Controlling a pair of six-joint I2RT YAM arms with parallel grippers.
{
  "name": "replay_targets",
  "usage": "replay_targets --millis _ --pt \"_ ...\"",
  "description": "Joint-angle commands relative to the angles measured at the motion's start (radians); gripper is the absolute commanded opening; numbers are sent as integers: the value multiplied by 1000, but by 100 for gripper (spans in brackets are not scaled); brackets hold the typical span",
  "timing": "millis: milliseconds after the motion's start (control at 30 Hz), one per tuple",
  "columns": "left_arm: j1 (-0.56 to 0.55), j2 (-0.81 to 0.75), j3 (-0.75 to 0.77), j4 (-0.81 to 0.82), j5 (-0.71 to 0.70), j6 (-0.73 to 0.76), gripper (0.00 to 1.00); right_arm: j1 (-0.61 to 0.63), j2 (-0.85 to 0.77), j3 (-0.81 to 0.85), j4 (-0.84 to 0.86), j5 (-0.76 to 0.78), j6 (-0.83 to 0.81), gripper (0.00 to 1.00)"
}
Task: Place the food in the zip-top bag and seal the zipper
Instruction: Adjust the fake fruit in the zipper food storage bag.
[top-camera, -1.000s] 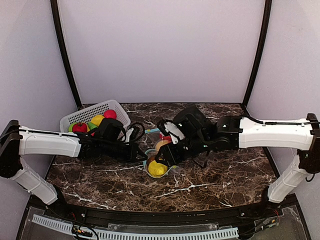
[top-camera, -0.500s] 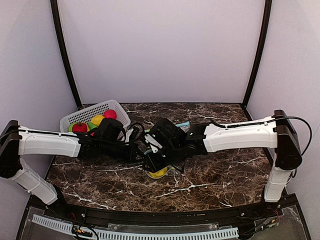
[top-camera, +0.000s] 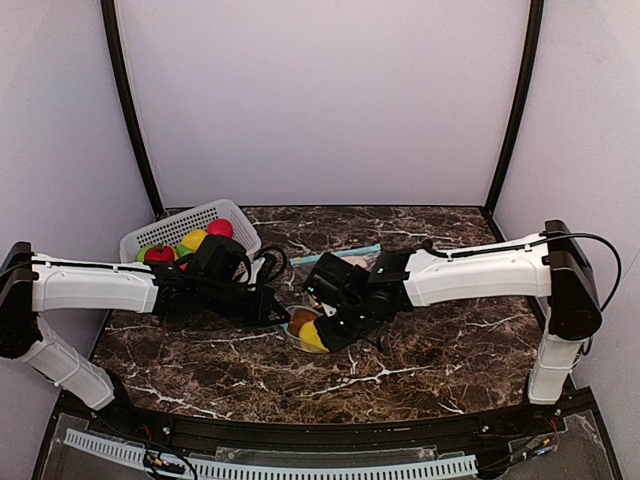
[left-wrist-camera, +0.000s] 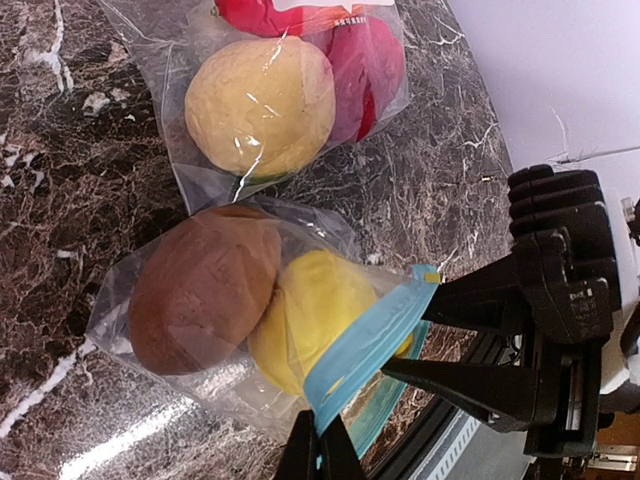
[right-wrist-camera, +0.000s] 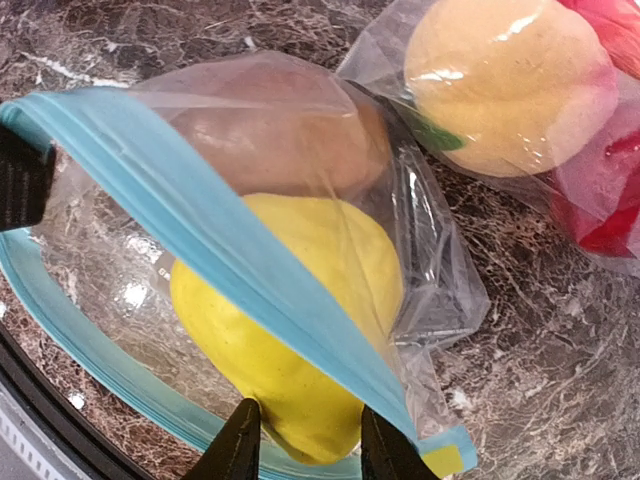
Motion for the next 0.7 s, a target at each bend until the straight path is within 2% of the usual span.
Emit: replay_targets --millis 0,300,467,667 --pt "2 -35 21 -27 -9 15 1 1 -24 26 -83 72 7 33" --pt "2 -24 26 -24 9 14 1 5 -119 45 78 -104 -45 32" --pt "2 -23 28 -22 12 12 1 4 -45 81 135 -175 -64 24" --pt "2 -20 26 -16 19 6 1 2 46 111 206 -205 -90 21"
